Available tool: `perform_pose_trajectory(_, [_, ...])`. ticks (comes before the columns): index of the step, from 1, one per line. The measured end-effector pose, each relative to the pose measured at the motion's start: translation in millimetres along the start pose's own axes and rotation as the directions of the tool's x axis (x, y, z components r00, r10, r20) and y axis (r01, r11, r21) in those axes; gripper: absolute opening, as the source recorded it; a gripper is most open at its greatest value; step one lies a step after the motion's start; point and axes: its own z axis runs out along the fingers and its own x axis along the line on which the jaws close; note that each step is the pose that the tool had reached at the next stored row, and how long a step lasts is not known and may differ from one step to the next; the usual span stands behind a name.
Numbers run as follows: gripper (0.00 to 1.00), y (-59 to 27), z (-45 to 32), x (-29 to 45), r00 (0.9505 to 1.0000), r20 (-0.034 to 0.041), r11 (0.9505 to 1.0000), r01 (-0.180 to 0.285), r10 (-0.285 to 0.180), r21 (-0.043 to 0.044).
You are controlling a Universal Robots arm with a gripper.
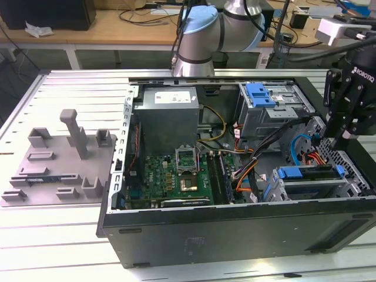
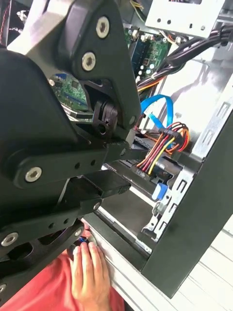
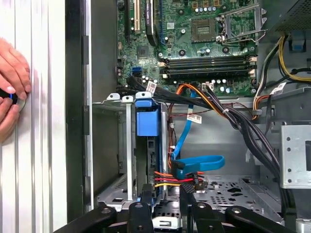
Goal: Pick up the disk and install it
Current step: 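Insert the second disk wire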
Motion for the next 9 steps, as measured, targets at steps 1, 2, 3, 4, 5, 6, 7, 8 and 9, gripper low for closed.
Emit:
perform_pose_trajectory(1, [0.36,0.1,-0.5,-3.2,1.0000,-0.0088,1.0000,0.000,0.000,0.0001])
perform_pose_trajectory(2, [0.36,0.2,-1.3,-7.1,0.9998,-0.0207,1.0000,-0.001,0.001,0.0004])
perform_pose_trajectory(3, [0.36,0.2,-1.7,-9.8,0.9996,-0.0297,1.0000,-0.001,0.001,0.0005])
perform_pose_trajectory(4, [0.36,0.4,-2.0,-11.6,0.9992,-0.0401,1.0000,-0.002,0.002,0.0008])
perform_pose_trajectory(5, [0.36,1.4,-2.2,-12.3,0.9989,-0.0463,1.0000,-0.002,0.002,0.0009])
perform_pose_trajectory(6, [0.36,2.8,-2.1,-12.4,0.9989,-0.0472,1.0000,-0.002,0.002,0.0009])
perform_pose_trajectory(7, [0.36,4.3,-2.0,-12.4,0.9989,-0.0477,1.0000,-0.002,0.002,0.0010])
perform_pose_trajectory(8, [0.36,5.8,-1.8,-12.4,0.9988,-0.0479,1.0000,-0.002,0.002,0.0012])
perform_pose_trajectory(9, [0.36,7.2,-1.7,-12.6,0.9988,-0.0482,1.0000,-0.002,0.002,0.0013])
